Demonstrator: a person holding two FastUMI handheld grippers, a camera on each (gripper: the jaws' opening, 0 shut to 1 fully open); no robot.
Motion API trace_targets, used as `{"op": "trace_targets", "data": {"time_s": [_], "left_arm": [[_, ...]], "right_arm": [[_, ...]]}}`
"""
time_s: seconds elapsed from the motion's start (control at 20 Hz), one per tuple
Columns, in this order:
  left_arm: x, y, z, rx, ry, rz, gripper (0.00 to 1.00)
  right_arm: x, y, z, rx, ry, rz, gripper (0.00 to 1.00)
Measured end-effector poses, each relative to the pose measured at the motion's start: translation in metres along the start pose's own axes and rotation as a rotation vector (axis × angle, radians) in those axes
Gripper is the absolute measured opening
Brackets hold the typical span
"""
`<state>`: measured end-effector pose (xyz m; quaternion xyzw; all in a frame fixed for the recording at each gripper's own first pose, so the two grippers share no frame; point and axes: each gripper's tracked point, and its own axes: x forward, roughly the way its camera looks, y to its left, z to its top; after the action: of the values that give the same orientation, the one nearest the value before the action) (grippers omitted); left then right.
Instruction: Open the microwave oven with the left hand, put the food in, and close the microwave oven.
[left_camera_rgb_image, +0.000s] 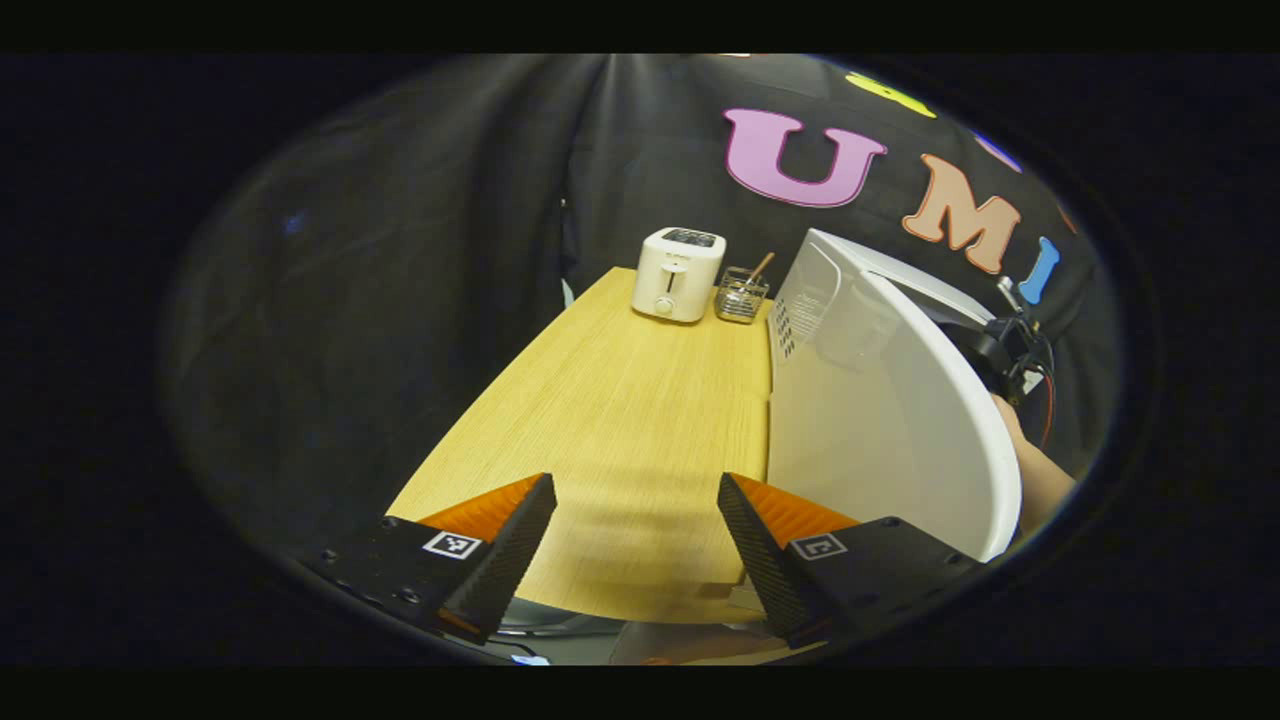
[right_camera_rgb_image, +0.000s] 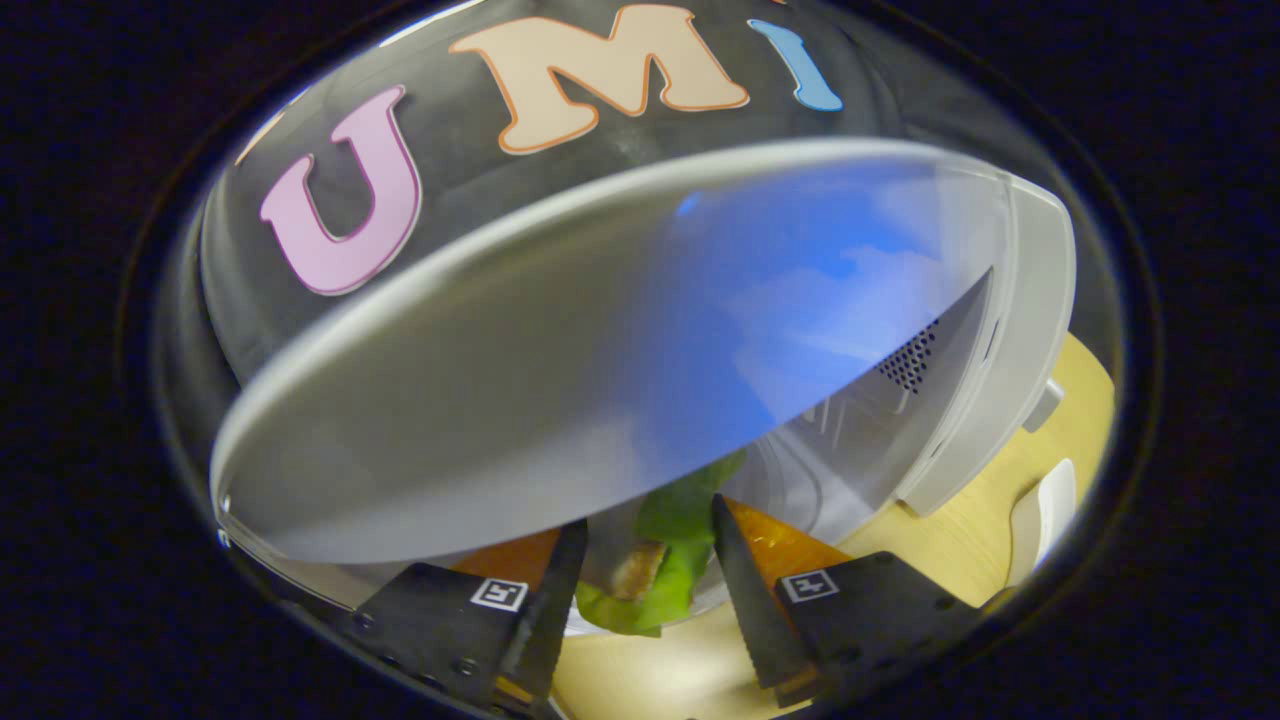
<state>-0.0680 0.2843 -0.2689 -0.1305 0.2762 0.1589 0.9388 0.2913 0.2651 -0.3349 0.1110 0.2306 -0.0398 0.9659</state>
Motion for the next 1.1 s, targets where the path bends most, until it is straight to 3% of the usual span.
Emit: {"op": "trace_targets", "data": {"time_s": [0.15,0.2,0.25,0.35,0.4,0.5,0.55,0.6,0.65,0.7,0.75,0.8,0.85,0.9,0.95,1.0,1.05,1.1], "left_arm": [[0.0,-0.004,0.0,0.034,0.001,-0.028,0.92],[0.001,-0.004,0.0,0.044,-0.002,-0.035,0.88],[-0.001,-0.007,-0.002,0.054,0.003,-0.051,0.76],[-0.001,-0.01,-0.003,0.073,0.005,-0.071,0.69],[-0.002,-0.012,-0.003,0.081,0.004,-0.079,0.6],[-0.003,-0.013,-0.004,0.086,-0.002,-0.085,0.53],[-0.002,-0.014,-0.004,0.086,-0.003,-0.086,0.34],[-0.001,-0.014,-0.006,0.088,-0.001,-0.086,0.35],[0.0,-0.016,-0.007,0.092,0.003,-0.089,0.33],[-0.002,-0.017,-0.009,0.096,0.005,-0.096,0.25],[-0.001,-0.019,-0.009,0.099,0.006,-0.101,0.31],[-0.001,-0.02,-0.008,0.105,0.003,-0.105,0.25],[-0.003,-0.021,-0.009,0.11,0.0,-0.105,0.25],[-0.005,-0.022,-0.009,0.113,-0.001,-0.105,0.18],[-0.003,-0.021,-0.012,0.117,0.003,-0.099,0.05],[-0.003,-0.023,-0.013,0.119,0.01,-0.099,0.0],[-0.003,-0.026,-0.016,0.118,0.022,-0.105,0.01],[-0.001,-0.026,-0.019,0.115,0.04,-0.099,0.01]], "right_arm": [[-0.011,-0.011,0.005,-0.061,-0.027,-0.011,0.92],[-0.017,-0.015,0.008,-0.085,-0.043,-0.017,0.92],[-0.024,-0.019,0.009,-0.107,-0.052,-0.02,0.92],[-0.042,-0.024,0.009,-0.136,-0.064,-0.015,0.92],[-0.052,-0.026,0.008,-0.147,-0.072,-0.012,1.0],[-0.075,-0.03,0.008,-0.161,-0.083,0.0,1.0],[-0.087,-0.031,0.008,-0.166,-0.085,0.014,0.92],[-0.099,-0.032,0.007,-0.173,-0.087,0.024,1.0],[-0.112,-0.034,0.006,-0.184,-0.087,0.031,1.0],[-0.124,-0.037,0.007,-0.189,-0.094,0.033,0.92],[-0.136,-0.04,0.01,-0.193,-0.105,0.036,0.92],[-0.148,-0.043,0.011,-0.192,-0.115,0.035,1.0],[-0.159,-0.047,0.012,-0.187,-0.122,0.033,0.92],[-0.17,-0.052,0.012,-0.178,-0.127,0.031,0.92],[-0.181,-0.059,0.011,-0.168,-0.128,0.023,1.0],[-0.191,-0.065,0.007,-0.153,-0.123,0.022,0.92],[-0.2,-0.071,0.002,-0.133,-0.111,0.015,1.0],[-0.208,-0.081,-0.003,-0.111,-0.096,0.005,0.92]]}}
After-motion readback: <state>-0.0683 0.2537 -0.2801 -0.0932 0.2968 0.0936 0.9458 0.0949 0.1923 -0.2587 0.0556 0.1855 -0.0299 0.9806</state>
